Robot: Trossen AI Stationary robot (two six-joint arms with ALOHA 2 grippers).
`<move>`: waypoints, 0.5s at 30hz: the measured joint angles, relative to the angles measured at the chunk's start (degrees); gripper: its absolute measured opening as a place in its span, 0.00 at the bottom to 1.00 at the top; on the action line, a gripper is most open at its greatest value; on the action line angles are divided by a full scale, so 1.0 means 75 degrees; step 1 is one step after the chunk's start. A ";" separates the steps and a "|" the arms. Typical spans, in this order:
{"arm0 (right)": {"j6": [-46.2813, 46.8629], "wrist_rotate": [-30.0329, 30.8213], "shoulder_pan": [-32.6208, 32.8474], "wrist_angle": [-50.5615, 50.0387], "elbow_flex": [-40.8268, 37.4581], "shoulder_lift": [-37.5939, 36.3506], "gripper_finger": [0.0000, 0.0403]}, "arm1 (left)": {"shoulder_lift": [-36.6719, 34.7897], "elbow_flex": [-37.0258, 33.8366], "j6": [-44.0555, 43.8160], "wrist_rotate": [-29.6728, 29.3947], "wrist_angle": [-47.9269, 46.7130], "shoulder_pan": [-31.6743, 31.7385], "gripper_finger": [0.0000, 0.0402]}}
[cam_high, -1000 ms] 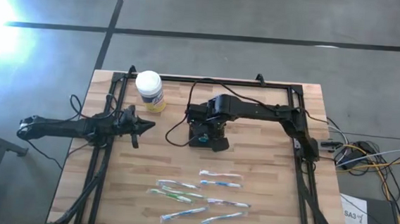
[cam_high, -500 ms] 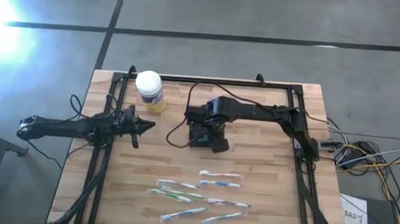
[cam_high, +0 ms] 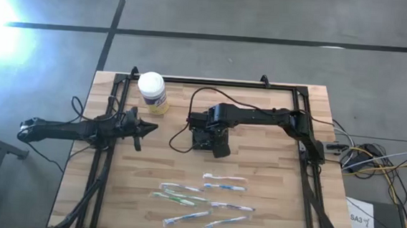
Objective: Pick & Place toothbrushing station
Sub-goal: Put the blue mouthwash into the black wire organizer
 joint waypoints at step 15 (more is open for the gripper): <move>0.0061 0.0002 -0.0056 0.0390 -0.0156 -0.0015 0.23 | 0.0000 0.0000 0.0041 -0.0002 -0.0015 0.0001 0.02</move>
